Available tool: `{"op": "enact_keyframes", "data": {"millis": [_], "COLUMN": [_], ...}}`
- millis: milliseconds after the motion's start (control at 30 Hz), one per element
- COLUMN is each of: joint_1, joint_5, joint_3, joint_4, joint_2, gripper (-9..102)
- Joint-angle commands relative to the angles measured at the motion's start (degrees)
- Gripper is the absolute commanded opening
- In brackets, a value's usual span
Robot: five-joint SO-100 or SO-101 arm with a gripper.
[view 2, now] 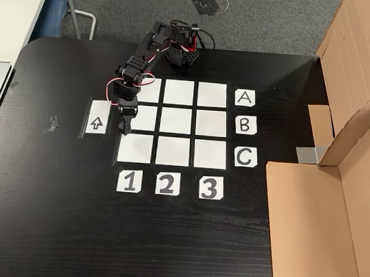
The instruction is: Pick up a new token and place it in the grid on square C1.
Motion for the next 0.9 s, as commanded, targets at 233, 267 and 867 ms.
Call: {"op": "enact_keyframes", "data": {"millis": [233, 267, 867], "joint_1": [-4.92, -5.45, -5.27], "joint_5": [3.6, 4.13, 9.58], "joint_3": [-4.92, -5.36, -5.8], "joint_4": [-3.25, -3.25, -4.83], "joint_2": [-1.23, -1.85, -4.92], "gripper": [-1, -1, 0]}}
